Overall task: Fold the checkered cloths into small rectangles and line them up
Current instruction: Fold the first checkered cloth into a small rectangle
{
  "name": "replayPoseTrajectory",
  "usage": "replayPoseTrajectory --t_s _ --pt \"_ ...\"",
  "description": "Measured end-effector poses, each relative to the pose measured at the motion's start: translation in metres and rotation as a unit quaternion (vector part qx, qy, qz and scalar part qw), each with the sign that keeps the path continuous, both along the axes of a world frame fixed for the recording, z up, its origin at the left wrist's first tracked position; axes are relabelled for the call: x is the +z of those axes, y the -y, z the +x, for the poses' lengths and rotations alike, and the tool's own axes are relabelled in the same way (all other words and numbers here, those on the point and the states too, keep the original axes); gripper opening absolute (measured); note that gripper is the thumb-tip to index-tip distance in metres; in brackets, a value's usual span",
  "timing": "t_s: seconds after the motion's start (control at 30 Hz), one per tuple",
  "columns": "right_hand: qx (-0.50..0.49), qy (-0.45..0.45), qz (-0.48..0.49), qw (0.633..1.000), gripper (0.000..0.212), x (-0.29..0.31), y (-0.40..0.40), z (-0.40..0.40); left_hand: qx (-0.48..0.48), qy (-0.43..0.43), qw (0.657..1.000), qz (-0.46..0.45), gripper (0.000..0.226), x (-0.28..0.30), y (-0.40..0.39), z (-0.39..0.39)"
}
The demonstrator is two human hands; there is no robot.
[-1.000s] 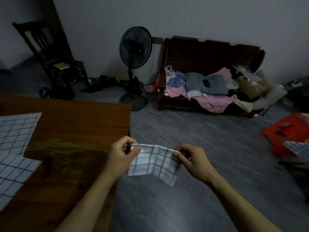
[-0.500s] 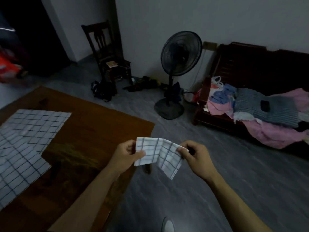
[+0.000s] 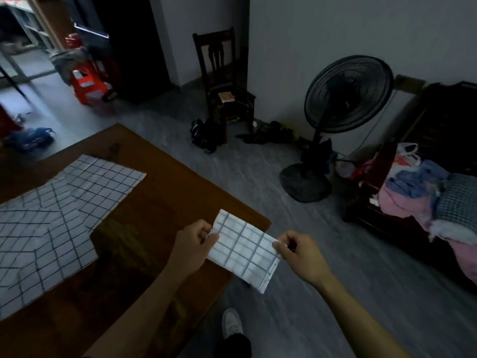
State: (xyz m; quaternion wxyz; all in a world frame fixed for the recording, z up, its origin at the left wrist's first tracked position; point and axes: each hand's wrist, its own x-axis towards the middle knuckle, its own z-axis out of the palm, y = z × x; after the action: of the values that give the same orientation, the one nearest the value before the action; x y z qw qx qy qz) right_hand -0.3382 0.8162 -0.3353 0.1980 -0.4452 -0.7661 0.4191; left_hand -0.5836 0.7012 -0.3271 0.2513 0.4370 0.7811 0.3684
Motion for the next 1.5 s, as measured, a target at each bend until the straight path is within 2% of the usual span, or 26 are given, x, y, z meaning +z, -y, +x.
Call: replayPoseTrajectory --t_s 0.23,0.33,0.47,0.53,0.67,0.8,0.93,1.07,1.17,1.27,1.4,1.5 --pt "0.035 0.126 0.024 0.991 0.02 -0.025 -0.049 -0.055 -0.016 -0.087 0.995 -0.04 0.007 -0.047 -0.042 -0.043" --pt "0.048 0.174 0.033 0.983 0.019 -0.036 -0.065 -0.072 -0.011 -0.1 0.993 -0.065 0.011 -0.063 -0.056 -0.056" --pt "0.05 0.206 0.026 0.977 0.007 -0.045 -0.074 -0.088 -0.003 -0.106 0.99 -0.089 0.007 -0.074 -0.067 -0.07" --pt "0.051 0.21 0.017 0.976 0.007 -0.052 -0.081 -0.095 -0.002 -0.101 0.99 -0.097 0.007 -0.08 -0.073 -0.078" --pt "0.061 0.224 -0.011 0.973 0.005 -0.069 -0.095 -0.104 -0.019 -0.082 0.99 -0.112 0.019 -0.091 -0.086 -0.089" --pt "0.057 0.229 -0.003 0.972 0.01 -0.078 -0.105 -0.109 0.012 -0.074 0.989 -0.129 0.025 -0.097 -0.098 -0.091" --pt "0.051 0.209 -0.042 0.976 0.012 -0.084 -0.111 -0.116 0.029 -0.062 0.99 -0.119 0.02 -0.101 -0.102 -0.09" --pt "0.03 0.181 -0.021 0.983 0.011 -0.09 -0.117 -0.117 0.052 -0.056 0.994 -0.082 0.02 -0.103 -0.106 -0.09" --pt "0.024 0.154 0.009 0.988 0.019 -0.091 -0.124 -0.116 0.064 -0.087 0.993 -0.053 0.021 -0.101 -0.107 -0.093" --pt "0.093 0.177 0.039 0.979 0.021 -0.095 -0.129 -0.116 0.028 -0.143 0.987 -0.072 0.02 -0.1 -0.104 -0.09" --pt "0.215 0.228 0.085 0.946 0.05 -0.11 -0.124 -0.116 -0.079 -0.215 0.961 -0.157 0.039 -0.104 -0.097 -0.069" --pt "0.229 0.254 0.108 0.934 0.053 -0.118 -0.115 -0.117 -0.13 -0.223 0.945 -0.202 0.048 -0.109 -0.093 -0.057"
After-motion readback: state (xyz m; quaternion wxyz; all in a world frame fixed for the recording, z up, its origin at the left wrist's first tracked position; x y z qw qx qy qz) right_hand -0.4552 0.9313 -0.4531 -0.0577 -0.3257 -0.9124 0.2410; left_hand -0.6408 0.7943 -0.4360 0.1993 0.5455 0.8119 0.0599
